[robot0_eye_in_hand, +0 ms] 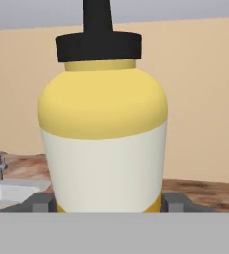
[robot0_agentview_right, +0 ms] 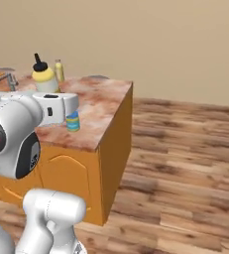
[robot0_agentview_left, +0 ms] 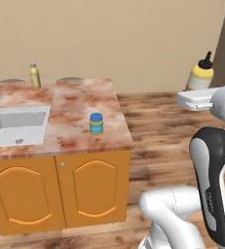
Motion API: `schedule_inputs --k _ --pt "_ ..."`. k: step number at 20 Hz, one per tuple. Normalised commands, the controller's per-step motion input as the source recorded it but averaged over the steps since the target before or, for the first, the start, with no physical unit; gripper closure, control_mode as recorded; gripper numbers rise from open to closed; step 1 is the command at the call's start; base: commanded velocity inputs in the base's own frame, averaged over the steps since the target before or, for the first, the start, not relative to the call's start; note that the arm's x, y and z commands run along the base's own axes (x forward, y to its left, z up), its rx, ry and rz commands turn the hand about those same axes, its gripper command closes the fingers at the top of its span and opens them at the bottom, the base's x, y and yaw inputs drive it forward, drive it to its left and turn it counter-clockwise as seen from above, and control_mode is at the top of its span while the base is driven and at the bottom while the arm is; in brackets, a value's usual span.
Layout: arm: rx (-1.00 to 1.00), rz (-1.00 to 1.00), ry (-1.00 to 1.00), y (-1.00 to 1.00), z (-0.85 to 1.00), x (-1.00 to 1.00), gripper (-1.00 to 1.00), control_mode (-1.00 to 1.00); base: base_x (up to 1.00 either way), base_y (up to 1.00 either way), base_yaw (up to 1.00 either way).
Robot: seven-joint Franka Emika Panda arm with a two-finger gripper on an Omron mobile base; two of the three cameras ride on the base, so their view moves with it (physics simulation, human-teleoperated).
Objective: Move the mayonnaise and mustard from the cabinet to the dining counter.
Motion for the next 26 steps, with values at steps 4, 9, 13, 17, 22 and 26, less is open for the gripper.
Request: schedule_inputs --k 4,9,13,17,22,26 --pt "0.0 0.0 0.0 0.0 0.0 0.0 1.0 1.0 0.0 -0.6 0.79" --pt "0.0 0.0 0.0 0.0 0.0 0.0 1.0 1.0 0.02 -0.66 0.77" --pt "0.0 0.0 0.0 0.0 0.0 0.0 1.0 1.0 0.15 -0.95 0.64" --pt "0.0 0.0 0.0 0.0 0.0 0.0 1.0 1.0 0.12 -1.0 0.56" --pt "0.0 0.0 0.0 0.0 0.0 0.0 1.0 1.0 0.0 -1.0 0.47" --pt "0.0 0.0 0.0 0.0 0.0 0.0 1.0 1.0 0.0 -1.0 0.38"
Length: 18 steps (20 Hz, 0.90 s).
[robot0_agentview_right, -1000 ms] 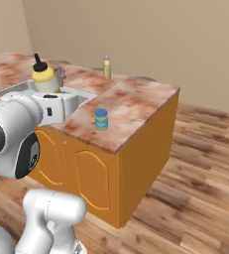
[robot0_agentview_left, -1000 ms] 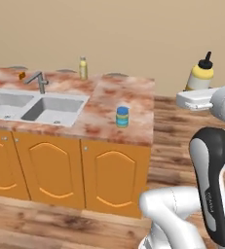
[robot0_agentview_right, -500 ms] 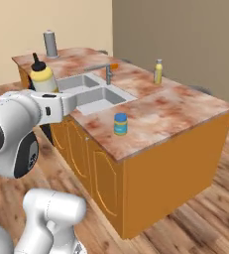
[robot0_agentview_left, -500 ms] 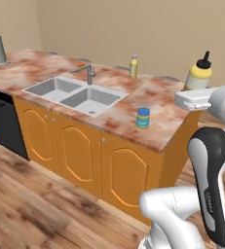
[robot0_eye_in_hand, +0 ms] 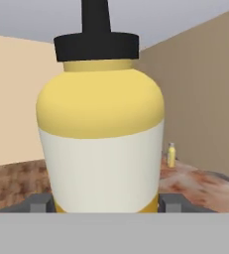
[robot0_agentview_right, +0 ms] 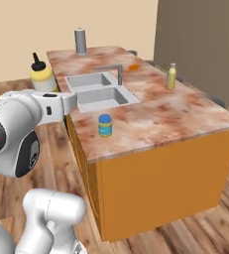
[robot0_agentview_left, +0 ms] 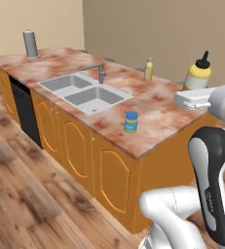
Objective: Move the mayonnaise and mustard from the cabinet to the dining counter.
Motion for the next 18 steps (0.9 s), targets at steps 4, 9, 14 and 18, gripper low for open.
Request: schedule_inputs --k 4,9,14,18 --pt "0.0 0.0 0.0 0.0 0.0 0.0 1.0 1.0 0.0 -1.0 0.38" --pt "0.0 0.0 0.0 0.0 0.0 0.0 1.0 1.0 0.28 -1.0 0.42" --pt "0.0 0.0 0.0 0.0 0.0 0.0 1.0 1.0 0.38 -1.0 0.37" --pt "0.0 0.0 0.0 0.0 0.0 0.0 1.0 1.0 0.33 -0.53 0.26"
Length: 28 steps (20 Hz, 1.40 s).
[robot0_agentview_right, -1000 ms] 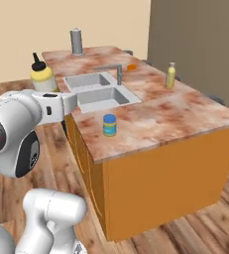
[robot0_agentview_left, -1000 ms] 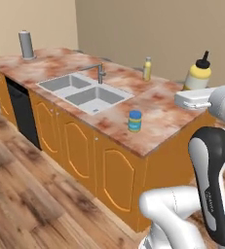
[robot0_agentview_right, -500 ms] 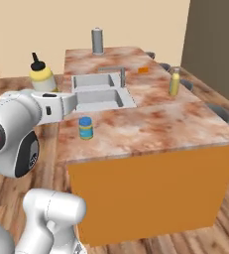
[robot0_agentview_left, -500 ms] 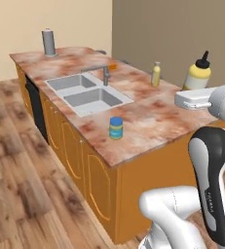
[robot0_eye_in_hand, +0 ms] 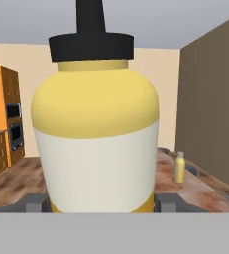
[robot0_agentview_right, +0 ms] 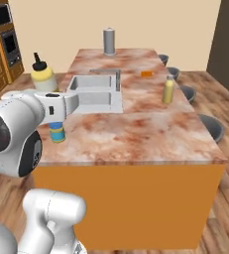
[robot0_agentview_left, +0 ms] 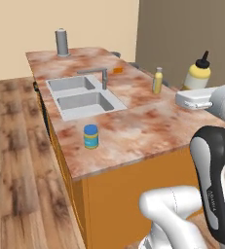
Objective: Move the mayonnaise and mustard from the cabinet to the dining counter.
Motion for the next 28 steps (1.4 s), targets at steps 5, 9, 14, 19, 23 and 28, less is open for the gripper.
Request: schedule_inputs --k 5,9,14,19,23,28 --pt "0.0 0.0 0.0 0.0 0.0 0.0 1.0 1.0 0.47 -0.29 0.24" --pt "0.0 0.0 0.0 0.0 0.0 0.0 1.0 1.0 0.65 -0.2 0.16" --pt "0.0 0.0 0.0 0.0 0.0 0.0 1.0 1.0 0.64 -0.2 0.15" --pt "0.0 0.0 0.0 0.0 0.0 0.0 1.0 1.0 0.46 -0.11 0.18" --pt "0.0 0.0 0.0 0.0 0.0 0.0 1.0 1.0 0.45 -0.09 0.19" --pt "0.0 0.0 0.0 0.0 0.0 0.0 1.0 1.0 0.58 0.0 0.18"
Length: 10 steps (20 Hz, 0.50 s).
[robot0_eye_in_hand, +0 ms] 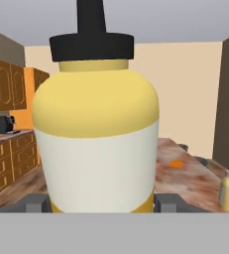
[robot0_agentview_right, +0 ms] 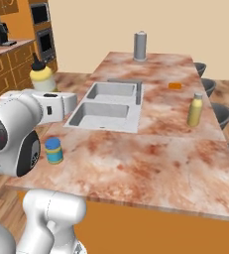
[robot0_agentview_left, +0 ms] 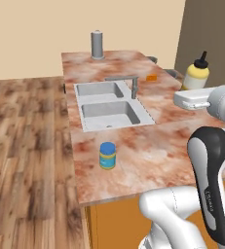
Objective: Move the mayonnaise and mustard from the cabinet to the dining counter.
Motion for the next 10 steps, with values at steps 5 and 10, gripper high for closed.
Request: schedule_inputs --k 5,10 --pt "0.0 0.0 0.0 0.0 0.0 0.0 1.0 1.0 0.53 -0.03 0.16" --pt "0.0 0.0 0.02 -0.04 -0.02 0.05 1.0 -1.0 0.37 -0.03 0.05"
